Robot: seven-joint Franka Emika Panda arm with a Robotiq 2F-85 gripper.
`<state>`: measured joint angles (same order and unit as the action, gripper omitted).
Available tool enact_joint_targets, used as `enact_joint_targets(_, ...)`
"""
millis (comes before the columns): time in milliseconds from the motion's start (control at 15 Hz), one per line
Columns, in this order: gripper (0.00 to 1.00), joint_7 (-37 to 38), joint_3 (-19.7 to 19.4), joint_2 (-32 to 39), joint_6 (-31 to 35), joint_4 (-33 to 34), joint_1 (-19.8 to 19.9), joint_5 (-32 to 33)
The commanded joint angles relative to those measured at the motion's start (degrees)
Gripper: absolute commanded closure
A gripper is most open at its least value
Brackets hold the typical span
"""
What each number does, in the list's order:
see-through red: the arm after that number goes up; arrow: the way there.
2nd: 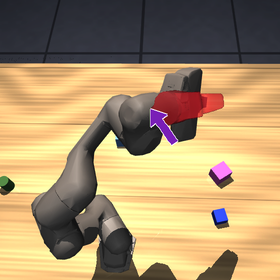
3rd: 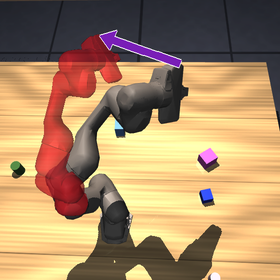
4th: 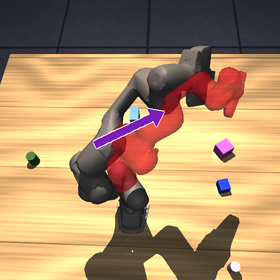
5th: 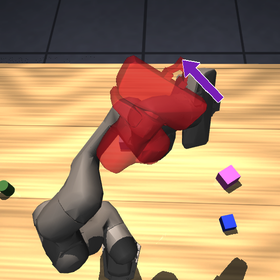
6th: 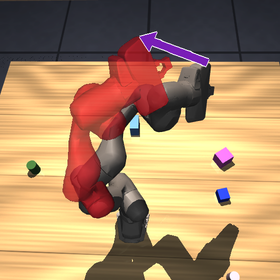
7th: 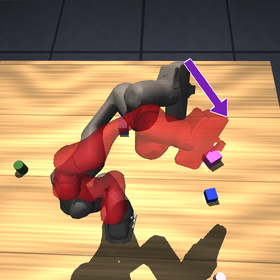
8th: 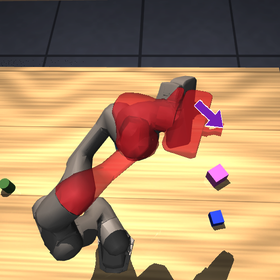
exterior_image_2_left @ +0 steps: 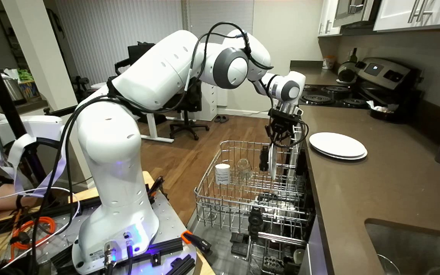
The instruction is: Move the white plate in the dishwasher to the left side
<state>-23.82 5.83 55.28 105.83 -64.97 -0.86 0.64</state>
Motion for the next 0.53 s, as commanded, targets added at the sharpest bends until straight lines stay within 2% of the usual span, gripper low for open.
enact_joint_targets(0, 0.95, 0.14, 0.28, 0.13, -0.16, 0.23, 0.15, 0.25)
enact_joint_targets(467, 0.95, 1.48, -0.30, 4.00, -3.84, 6.50, 0.11, -0.08)
